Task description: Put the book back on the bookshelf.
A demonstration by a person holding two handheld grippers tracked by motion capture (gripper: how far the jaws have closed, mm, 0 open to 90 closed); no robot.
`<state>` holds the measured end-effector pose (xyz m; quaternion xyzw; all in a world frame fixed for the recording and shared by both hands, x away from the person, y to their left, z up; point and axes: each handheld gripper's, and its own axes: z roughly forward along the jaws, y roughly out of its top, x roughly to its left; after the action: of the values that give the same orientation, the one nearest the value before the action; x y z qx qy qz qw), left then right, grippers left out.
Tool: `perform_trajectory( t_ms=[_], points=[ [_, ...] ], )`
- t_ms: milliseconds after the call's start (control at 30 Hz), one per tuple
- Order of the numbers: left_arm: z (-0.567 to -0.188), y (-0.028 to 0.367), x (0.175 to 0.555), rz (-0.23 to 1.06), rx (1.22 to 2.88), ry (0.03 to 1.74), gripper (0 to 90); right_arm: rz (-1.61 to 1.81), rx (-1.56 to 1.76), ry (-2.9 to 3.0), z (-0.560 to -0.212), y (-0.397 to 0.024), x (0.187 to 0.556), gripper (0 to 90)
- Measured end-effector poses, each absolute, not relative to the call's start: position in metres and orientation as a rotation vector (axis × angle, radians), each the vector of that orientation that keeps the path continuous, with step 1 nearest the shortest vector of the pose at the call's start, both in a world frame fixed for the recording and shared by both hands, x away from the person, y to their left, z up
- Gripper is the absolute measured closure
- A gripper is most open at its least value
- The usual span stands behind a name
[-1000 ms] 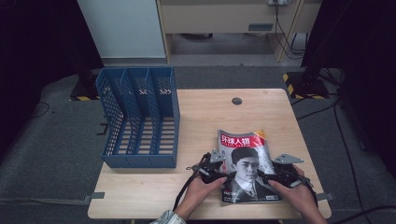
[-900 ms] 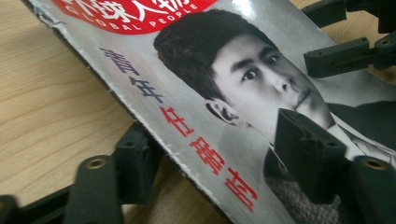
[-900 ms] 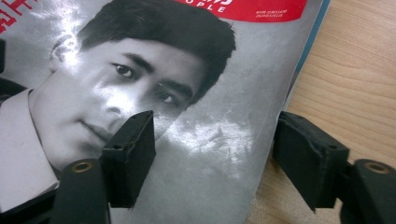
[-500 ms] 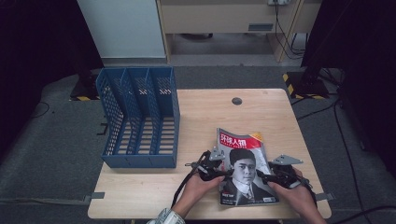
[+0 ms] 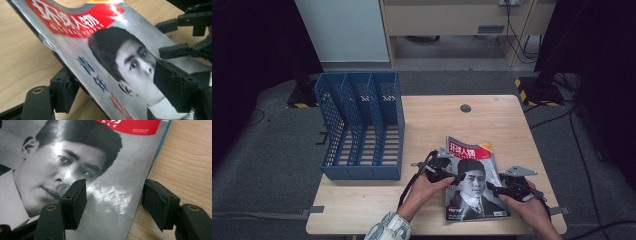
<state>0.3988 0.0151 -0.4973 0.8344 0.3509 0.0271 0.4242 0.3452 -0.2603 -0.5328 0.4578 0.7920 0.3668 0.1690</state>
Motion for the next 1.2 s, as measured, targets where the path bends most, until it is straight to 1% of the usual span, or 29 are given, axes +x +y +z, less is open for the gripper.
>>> perform_trajectory(
  t_ms=[133, 300, 700, 1200],
  points=[
    [-0.497, 0.011, 0.408, 0.072, 2.125, 0.854, 21.9, 1.060, 1.306, 2.248, -0.533, -0.259, 0.347, 36.8],
    [-0.498, 0.009, 0.418, 0.060, 2.108, 0.873, 22.3, 1.074, 1.293, 2.247, -0.535, -0.258, 0.348, 37.3],
    [-0.498, 0.001, 0.429, 0.065, 2.143, 0.856, 29.2, 1.078, 1.287, 2.245, -0.535, -0.258, 0.348, 38.9],
    [-0.493, -0.002, 0.445, 0.039, 2.118, 0.857, 35.7, 1.107, 1.248, 2.252, -0.536, -0.256, 0.348, 42.2]
  ],
)
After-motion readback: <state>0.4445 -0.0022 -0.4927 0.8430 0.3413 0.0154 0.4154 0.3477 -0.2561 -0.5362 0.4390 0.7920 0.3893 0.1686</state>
